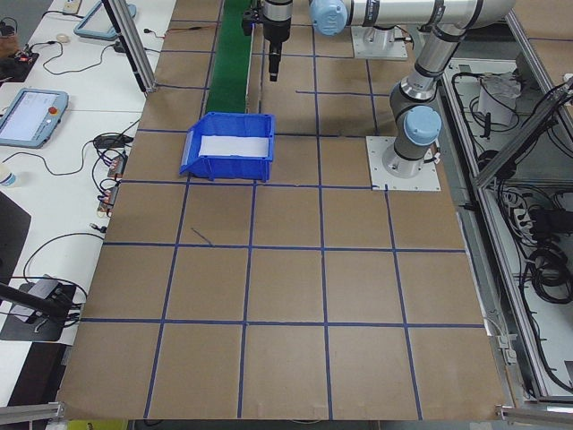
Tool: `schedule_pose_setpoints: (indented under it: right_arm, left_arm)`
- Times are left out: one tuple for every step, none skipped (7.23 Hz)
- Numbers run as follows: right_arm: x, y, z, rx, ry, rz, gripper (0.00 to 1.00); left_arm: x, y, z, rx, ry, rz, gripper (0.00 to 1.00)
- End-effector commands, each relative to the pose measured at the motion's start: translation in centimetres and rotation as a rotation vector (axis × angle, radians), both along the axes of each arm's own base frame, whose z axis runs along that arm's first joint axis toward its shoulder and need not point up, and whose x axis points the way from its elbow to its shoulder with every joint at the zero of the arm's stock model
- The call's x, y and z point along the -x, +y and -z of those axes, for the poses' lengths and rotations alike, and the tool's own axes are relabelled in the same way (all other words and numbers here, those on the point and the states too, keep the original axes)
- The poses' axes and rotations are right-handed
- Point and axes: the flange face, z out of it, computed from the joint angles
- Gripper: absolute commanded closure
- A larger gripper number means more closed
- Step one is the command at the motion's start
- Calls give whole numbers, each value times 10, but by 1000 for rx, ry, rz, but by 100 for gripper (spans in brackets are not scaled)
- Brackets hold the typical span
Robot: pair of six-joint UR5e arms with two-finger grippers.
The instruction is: Move block left to right into plate
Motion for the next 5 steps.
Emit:
schedule_pose_setpoints:
  right_arm:
    - [29, 86, 19, 50, -67, -8, 93]
    - [39, 94, 43, 57, -103, -18, 92]
    - [41, 93, 55, 63, -112, -3, 92]
    - [37, 89, 57, 64, -116, 33, 91]
    - [34, 82, 60, 67, -118, 52, 91]
  left_arm:
    - [0, 0, 0, 0, 0, 1, 0]
    - [0, 0, 0, 0, -2, 0, 0]
    - [0, 0, 0, 0, 0, 1, 0]
    - [0, 0, 0, 0, 0, 1, 0]
    - [0, 0, 0, 0, 0, 1, 0]
